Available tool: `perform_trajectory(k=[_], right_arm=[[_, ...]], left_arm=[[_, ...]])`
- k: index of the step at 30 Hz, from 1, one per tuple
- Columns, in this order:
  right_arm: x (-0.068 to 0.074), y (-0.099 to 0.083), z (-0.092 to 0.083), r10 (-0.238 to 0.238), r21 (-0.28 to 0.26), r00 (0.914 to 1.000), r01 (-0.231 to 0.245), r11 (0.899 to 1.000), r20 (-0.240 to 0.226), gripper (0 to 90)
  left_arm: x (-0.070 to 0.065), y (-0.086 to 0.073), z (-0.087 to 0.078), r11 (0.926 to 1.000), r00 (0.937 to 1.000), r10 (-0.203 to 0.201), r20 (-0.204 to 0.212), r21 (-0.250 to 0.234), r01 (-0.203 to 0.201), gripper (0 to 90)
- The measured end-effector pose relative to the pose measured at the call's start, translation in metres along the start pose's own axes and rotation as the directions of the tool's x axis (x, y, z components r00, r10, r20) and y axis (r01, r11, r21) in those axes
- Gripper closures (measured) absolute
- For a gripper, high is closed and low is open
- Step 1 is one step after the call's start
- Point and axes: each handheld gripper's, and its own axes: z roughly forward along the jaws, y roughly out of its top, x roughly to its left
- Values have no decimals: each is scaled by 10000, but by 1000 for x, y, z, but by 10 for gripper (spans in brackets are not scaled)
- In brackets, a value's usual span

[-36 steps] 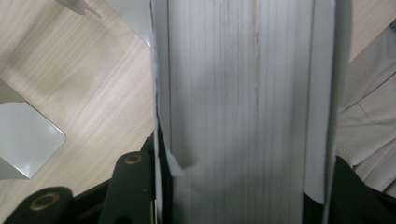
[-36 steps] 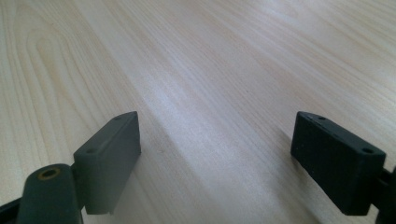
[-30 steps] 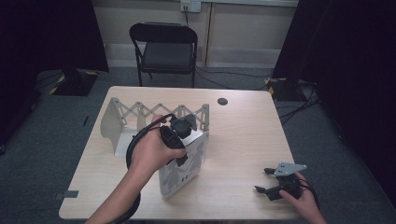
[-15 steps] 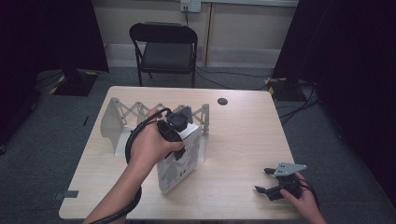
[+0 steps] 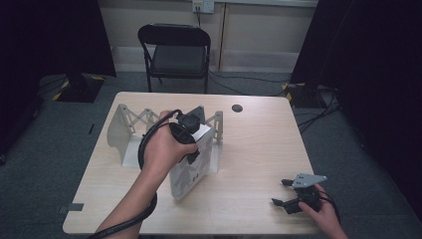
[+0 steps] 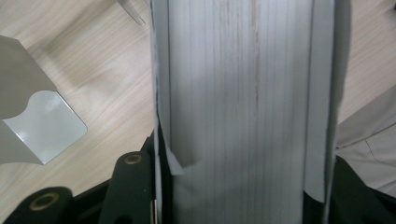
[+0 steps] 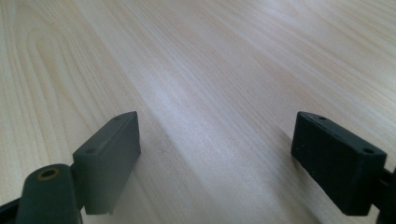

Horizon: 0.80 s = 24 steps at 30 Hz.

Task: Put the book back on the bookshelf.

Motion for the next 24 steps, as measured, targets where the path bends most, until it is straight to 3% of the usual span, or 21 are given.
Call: perform_trajectory(k=[3, 17, 24], right_arm=[[0, 0, 0, -23, -1, 10000, 23, 10000, 3, 150], [0, 0, 0, -8, 5, 10000, 8, 10000, 3, 150], [0, 0, 0, -20, -2, 10000, 20, 10000, 5, 150]], left_arm=[[0, 3, 1, 9995, 9995, -316, 54, -20, 316, 529], [4, 19, 6, 9968, 9970, -777, 46, -190, 778, 529], [7, 30, 11, 9942, 9942, -1055, -202, -213, 1051, 529]])
